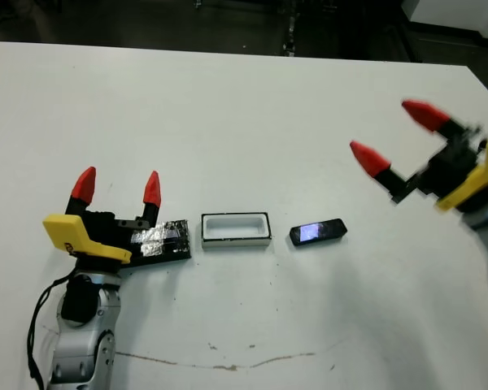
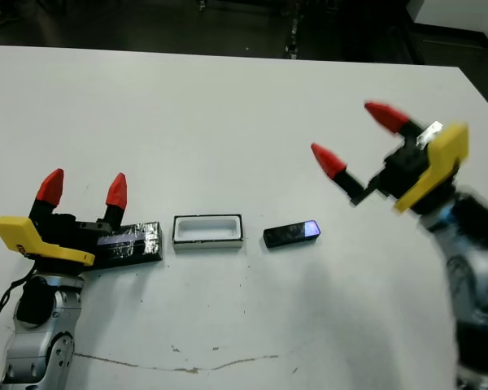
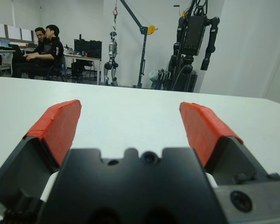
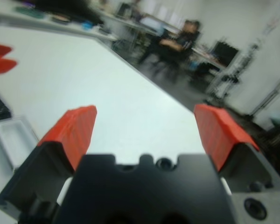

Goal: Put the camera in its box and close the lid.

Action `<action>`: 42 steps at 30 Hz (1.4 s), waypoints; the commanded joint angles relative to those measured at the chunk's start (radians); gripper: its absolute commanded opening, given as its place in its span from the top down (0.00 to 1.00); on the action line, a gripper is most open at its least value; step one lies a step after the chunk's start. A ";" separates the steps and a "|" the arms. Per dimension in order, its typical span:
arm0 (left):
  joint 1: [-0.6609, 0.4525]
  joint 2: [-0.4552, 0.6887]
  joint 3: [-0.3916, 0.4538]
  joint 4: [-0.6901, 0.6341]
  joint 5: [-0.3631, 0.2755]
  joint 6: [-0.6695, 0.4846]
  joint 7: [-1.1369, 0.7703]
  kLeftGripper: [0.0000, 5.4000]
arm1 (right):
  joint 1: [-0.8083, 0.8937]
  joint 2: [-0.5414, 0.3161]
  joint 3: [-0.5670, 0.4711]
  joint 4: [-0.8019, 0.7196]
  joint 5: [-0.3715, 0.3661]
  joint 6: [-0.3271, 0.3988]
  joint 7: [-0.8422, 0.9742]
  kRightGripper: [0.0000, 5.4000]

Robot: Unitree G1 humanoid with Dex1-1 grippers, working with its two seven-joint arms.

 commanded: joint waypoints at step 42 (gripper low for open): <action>0.014 -0.002 0.000 -0.006 0.015 0.006 0.015 0.00 | -0.382 0.069 0.512 0.589 -0.371 -0.237 0.710 0.00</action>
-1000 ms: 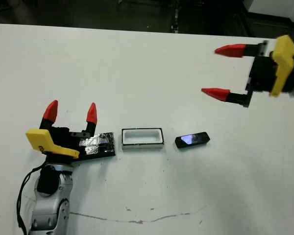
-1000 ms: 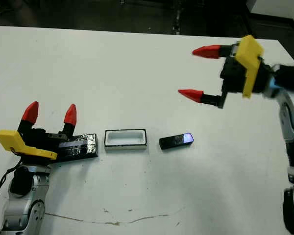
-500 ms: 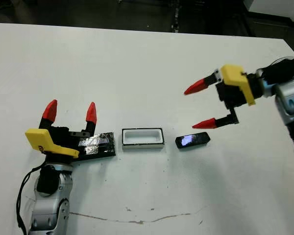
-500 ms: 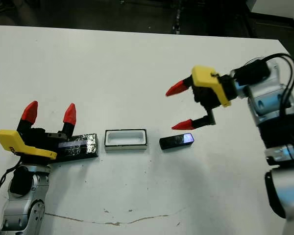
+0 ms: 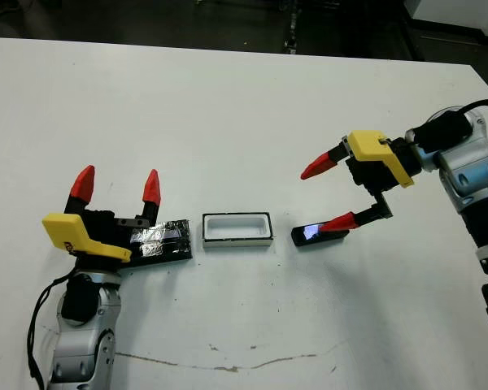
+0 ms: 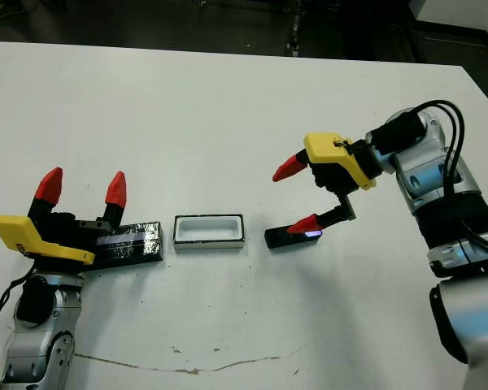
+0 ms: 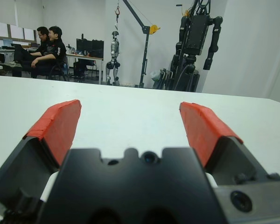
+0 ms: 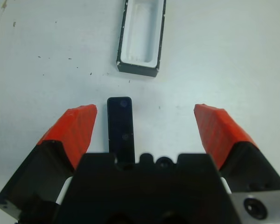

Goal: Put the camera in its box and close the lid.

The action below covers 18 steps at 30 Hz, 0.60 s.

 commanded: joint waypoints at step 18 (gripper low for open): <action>0.019 0.000 0.000 0.003 -0.002 0.001 -0.005 0.00 | 0.073 0.022 0.009 0.040 -0.030 0.002 -0.008 0.00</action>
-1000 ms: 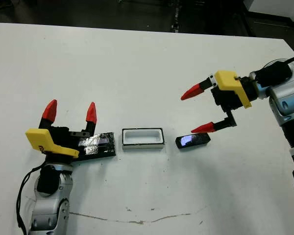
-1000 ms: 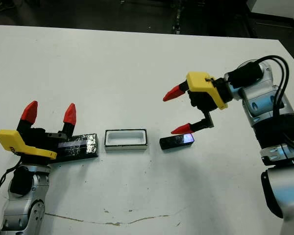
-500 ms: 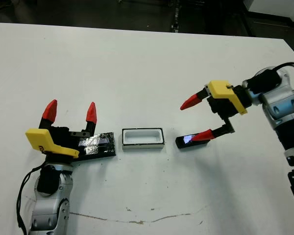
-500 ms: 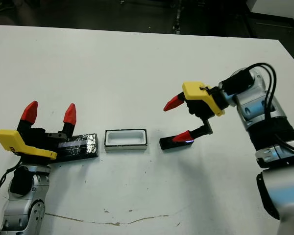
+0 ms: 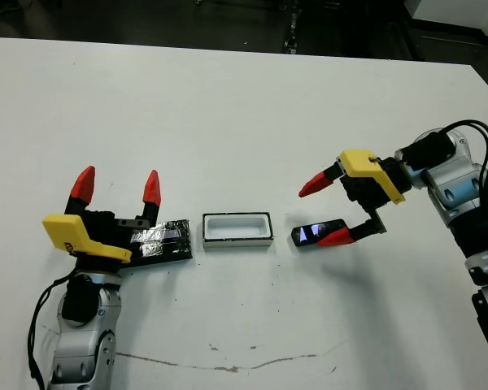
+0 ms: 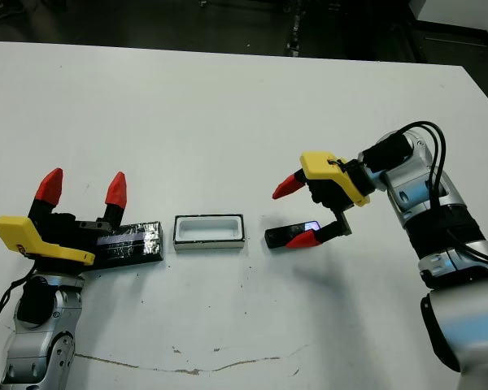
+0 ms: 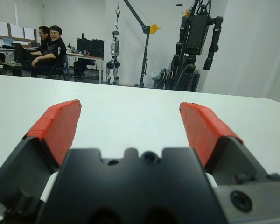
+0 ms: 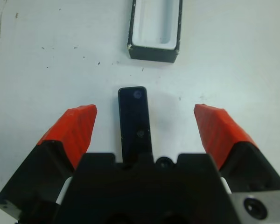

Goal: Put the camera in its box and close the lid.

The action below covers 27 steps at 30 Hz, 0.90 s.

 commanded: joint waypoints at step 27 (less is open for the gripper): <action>0.017 0.000 -0.003 0.010 0.005 -0.009 -0.008 0.00 | 0.083 0.017 0.010 -0.056 -0.100 0.083 -0.100 0.02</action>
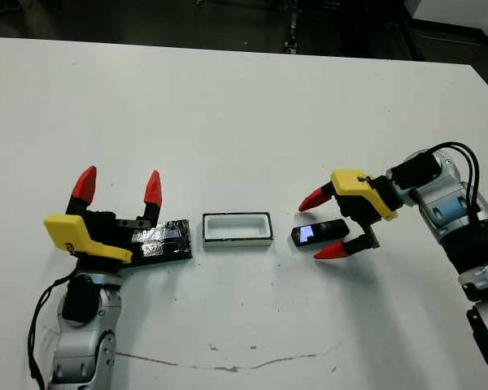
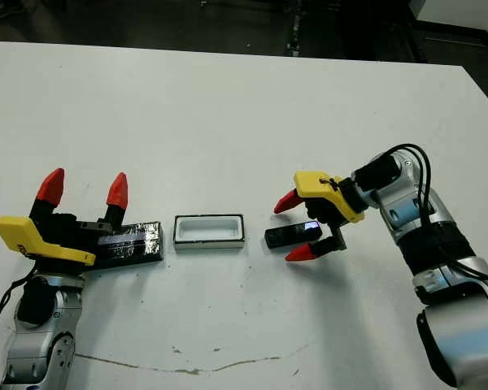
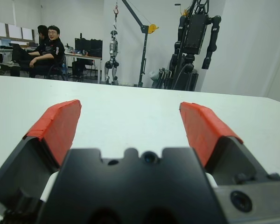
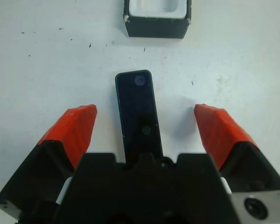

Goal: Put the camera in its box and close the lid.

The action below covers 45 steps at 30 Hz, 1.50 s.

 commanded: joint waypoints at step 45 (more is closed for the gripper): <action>0.016 -0.001 0.000 0.007 0.008 -0.003 0.007 0.00 | 0.012 0.071 -0.243 -0.101 0.180 0.310 -0.276 0.69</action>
